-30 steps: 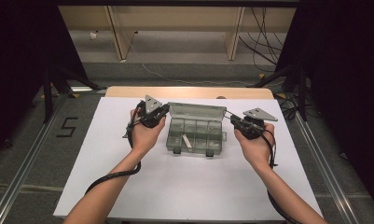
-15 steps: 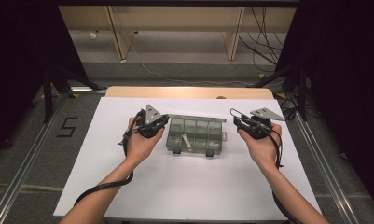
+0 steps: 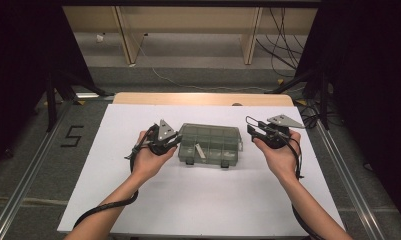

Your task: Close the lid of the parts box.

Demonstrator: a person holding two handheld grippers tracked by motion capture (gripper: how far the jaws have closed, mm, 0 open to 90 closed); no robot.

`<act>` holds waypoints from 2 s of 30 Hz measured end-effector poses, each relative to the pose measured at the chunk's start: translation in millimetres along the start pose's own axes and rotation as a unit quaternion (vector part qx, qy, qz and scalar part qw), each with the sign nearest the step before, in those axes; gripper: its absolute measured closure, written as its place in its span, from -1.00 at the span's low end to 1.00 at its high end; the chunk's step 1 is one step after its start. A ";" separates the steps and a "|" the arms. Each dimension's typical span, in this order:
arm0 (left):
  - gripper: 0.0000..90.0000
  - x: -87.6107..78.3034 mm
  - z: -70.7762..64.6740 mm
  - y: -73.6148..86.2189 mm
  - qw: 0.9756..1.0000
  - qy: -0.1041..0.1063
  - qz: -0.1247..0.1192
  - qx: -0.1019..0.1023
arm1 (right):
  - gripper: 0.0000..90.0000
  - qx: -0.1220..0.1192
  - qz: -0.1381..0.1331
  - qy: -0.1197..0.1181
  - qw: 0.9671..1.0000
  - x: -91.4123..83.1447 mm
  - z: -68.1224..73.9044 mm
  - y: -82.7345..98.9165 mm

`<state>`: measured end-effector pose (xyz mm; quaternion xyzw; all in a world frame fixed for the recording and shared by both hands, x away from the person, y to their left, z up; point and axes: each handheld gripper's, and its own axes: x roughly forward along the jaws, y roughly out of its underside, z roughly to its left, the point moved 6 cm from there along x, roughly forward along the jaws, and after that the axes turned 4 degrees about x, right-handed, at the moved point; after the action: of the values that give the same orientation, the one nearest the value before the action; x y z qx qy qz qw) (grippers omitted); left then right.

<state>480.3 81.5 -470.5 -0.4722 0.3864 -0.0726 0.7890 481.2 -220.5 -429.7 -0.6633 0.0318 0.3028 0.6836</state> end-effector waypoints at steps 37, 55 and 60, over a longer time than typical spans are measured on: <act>-0.29 -23.0 3.5 -29.9 0.995 0.094 -0.013 -0.036 | 0.03 -0.001 0.013 -0.038 0.999 7.5 15.3 3.9; 0.53 -9.9 -7.7 -41.6 0.996 0.070 -0.003 -0.058 | 1.00 -0.056 0.022 -0.061 0.996 5.7 36.7 9.0; 0.90 -7.6 -12.6 -39.5 0.998 0.062 0.004 -0.033 | 1.00 -0.052 0.034 -0.083 0.995 7.1 46.8 13.1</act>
<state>476.4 54.9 -438.0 -0.4906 0.4389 -0.0857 0.7479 464.2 -175.4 -438.9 -0.6689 -0.0183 0.3807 0.6382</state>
